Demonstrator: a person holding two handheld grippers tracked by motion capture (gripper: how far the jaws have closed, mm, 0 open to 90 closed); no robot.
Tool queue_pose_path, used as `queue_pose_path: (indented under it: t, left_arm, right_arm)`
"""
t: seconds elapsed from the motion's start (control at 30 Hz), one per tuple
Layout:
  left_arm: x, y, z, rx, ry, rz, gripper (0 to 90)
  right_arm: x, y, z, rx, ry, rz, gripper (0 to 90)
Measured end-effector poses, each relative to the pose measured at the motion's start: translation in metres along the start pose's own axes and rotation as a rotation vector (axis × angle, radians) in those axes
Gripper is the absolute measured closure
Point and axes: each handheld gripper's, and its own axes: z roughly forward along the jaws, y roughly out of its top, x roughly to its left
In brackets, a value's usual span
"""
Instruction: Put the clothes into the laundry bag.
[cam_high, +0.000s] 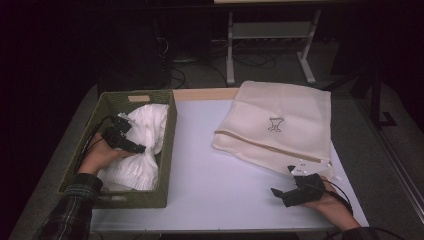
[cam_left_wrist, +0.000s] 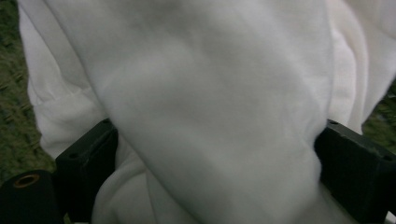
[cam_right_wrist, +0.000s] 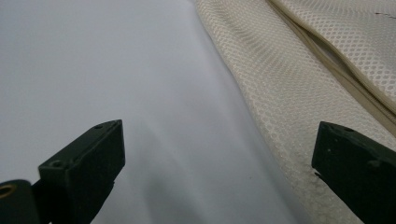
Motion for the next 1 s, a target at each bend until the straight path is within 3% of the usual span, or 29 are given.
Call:
queue_pose_path:
  t: [0.33, 0.47, 0.73, 1.0]
  left_arm:
    - [0.005, -0.005, 0.017, 0.001, -0.021, 0.011, 8.1]
    - [-0.004, -0.003, 0.022, 0.012, 0.023, 0.023, 7.7]
    - [-0.008, -0.003, 0.024, 0.005, 0.042, 0.041, 7.5]
    - [-0.005, -0.004, 0.023, 0.005, 0.030, 0.012, 14.2]
  right_arm:
    - [0.001, -0.001, 0.000, 0.005, 0.006, 0.000, 2.2]
    - [0.001, -0.001, 0.002, 0.008, 0.010, -0.001, 2.2]
    - [0.002, 0.000, 0.004, 0.016, 0.011, -0.007, 2.2]
    - [0.002, -0.001, 0.004, 0.017, 0.012, -0.005, 2.3]
